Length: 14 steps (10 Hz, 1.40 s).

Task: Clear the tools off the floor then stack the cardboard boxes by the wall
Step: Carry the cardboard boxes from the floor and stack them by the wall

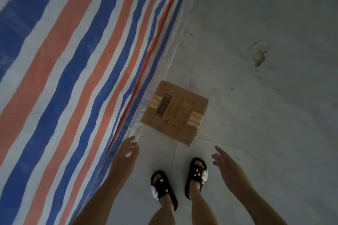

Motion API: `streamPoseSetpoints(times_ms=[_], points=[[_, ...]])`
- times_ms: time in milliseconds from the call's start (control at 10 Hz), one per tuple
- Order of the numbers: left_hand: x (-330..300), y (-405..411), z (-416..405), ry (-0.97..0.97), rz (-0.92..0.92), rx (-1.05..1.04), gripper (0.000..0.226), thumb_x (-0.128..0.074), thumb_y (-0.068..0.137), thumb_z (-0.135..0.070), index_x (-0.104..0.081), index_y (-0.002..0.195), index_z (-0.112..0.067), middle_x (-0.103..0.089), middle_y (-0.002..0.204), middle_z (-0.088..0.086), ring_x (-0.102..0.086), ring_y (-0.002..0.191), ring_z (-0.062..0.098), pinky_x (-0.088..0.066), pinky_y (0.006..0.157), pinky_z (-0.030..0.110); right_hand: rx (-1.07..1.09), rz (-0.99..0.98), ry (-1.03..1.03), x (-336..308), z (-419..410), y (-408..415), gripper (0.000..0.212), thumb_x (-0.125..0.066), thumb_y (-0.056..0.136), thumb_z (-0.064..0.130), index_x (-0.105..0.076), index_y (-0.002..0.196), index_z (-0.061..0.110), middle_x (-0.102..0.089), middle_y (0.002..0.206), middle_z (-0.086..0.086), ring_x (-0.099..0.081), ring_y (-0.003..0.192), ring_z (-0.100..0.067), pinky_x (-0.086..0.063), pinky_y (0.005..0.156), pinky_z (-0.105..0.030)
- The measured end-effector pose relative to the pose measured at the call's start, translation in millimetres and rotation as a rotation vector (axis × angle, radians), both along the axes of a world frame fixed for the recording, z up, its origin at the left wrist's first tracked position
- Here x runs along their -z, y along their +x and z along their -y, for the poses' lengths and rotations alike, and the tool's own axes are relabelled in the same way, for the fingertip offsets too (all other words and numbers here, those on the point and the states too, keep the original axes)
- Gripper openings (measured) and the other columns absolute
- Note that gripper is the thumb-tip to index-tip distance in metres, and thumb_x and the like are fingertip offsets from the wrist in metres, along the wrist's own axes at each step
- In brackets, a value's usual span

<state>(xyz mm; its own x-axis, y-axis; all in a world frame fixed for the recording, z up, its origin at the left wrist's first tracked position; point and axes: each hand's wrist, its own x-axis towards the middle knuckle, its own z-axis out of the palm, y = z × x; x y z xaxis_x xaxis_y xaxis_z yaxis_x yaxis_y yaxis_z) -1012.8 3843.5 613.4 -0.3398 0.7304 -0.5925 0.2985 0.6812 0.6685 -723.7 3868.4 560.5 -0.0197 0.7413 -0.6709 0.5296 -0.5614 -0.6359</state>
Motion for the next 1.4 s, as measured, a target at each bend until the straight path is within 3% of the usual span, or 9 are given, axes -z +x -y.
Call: streamPoseSetpoints(times_ms=[200,300,400,600,800,900,1100,1200,1400], points=[[184.5,-53.1,-99.3,-0.068,-0.126,-0.054,0.046,-0.044,0.098,-0.027,-0.038,0.138,-0.005,-0.046,0.138,0.014,-0.043,0.129,0.032,-0.037,0.102,0.041,0.091,0.046,-0.167,143.2,-66.1,-41.6,0.054,-0.038,0.098,0.039,-0.025,0.148,0.022,-0.040,0.145,-0.005,-0.042,0.130,-0.021,-0.035,0.092,-0.024],[252.1,-64.0,-121.1,-0.088,-0.082,-0.130,0.048,-0.046,0.098,-0.029,-0.035,0.141,-0.011,-0.044,0.141,0.010,-0.041,0.131,0.028,-0.035,0.105,0.039,0.229,0.023,-0.252,209.3,-69.0,-63.4,0.068,-0.039,0.094,0.051,-0.011,0.150,0.024,-0.023,0.155,-0.006,-0.030,0.139,-0.026,-0.030,0.109,-0.041],[295.5,-68.6,-138.7,-0.138,0.015,-0.203,0.050,-0.045,0.098,-0.038,-0.036,0.142,-0.017,-0.041,0.145,0.005,-0.039,0.133,0.024,-0.033,0.110,0.045,0.398,-0.126,-0.320,252.8,-66.0,-79.2,0.068,-0.042,0.089,0.060,-0.019,0.146,0.032,-0.036,0.148,-0.001,-0.045,0.127,-0.023,-0.044,0.097,-0.047],[302.7,-57.5,-143.9,-0.143,0.303,-0.285,0.041,-0.052,0.092,-0.044,-0.045,0.130,-0.029,-0.054,0.127,-0.001,-0.050,0.118,0.020,-0.044,0.099,0.049,0.650,-0.335,-0.310,248.7,-82.6,-78.7,0.035,-0.037,0.099,0.039,-0.039,0.134,0.046,-0.056,0.121,0.016,-0.052,0.113,-0.016,-0.048,0.089,-0.054],[204.9,-35.7,-136.6,-0.056,0.387,-0.411,0.031,-0.052,0.093,-0.035,-0.049,0.124,-0.030,-0.063,0.104,-0.011,-0.060,0.095,0.010,-0.052,0.074,0.036,0.576,-0.342,-0.203,141.1,-118.6,-61.8,0.036,-0.039,0.100,0.027,-0.041,0.134,0.040,-0.059,0.116,0.012,-0.061,0.098,-0.013,-0.052,0.063,-0.031],[130.5,-27.7,-112.3,-0.019,0.403,-0.503,0.022,-0.051,0.094,-0.034,-0.050,0.115,-0.037,-0.063,0.103,-0.014,-0.060,0.092,0.008,-0.049,0.071,0.034,0.486,-0.335,-0.157,73.3,-122.4,-57.6,0.039,-0.042,0.099,0.026,-0.042,0.135,0.040,-0.061,0.115,0.012,-0.062,0.097,-0.012,-0.053,0.066,-0.032],[-32.4,2.1,-48.9,0.187,0.393,-0.672,0.027,-0.052,0.093,-0.039,-0.046,0.119,-0.041,-0.062,0.104,-0.020,-0.060,0.096,0.005,-0.048,0.082,0.037,0.289,-0.408,-0.064,-67.8,-124.6,-47.8,0.040,-0.046,0.097,0.023,-0.043,0.134,0.039,-0.061,0.106,0.019,-0.063,0.086,-0.002,-0.051,0.069,-0.030],[-101.4,27.9,-10.1,0.340,0.330,-0.733,0.056,-0.062,0.079,-0.056,-0.047,0.129,-0.037,-0.066,0.113,-0.016,-0.063,0.104,0.008,-0.051,0.086,0.036,0.135,-0.460,-0.020,-132.5,-120.4,-42.1,0.039,-0.047,0.096,0.025,-0.043,0.131,0.042,-0.060,0.107,0.022,-0.061,0.092,-0.002,-0.051,0.078,-0.034],[-192.1,83.6,84.2,0.509,0.171,-1.095,0.051,-0.048,0.080,-0.052,-0.043,0.130,-0.042,-0.056,0.121,-0.014,-0.054,0.114,0.013,-0.043,0.101,0.052,-0.213,-0.576,0.064,-228.2,-90.9,-43.0,0.044,-0.052,0.092,0.028,-0.042,0.132,0.044,-0.057,0.119,0.020,-0.058,0.107,-0.011,-0.048,0.093,-0.045]])
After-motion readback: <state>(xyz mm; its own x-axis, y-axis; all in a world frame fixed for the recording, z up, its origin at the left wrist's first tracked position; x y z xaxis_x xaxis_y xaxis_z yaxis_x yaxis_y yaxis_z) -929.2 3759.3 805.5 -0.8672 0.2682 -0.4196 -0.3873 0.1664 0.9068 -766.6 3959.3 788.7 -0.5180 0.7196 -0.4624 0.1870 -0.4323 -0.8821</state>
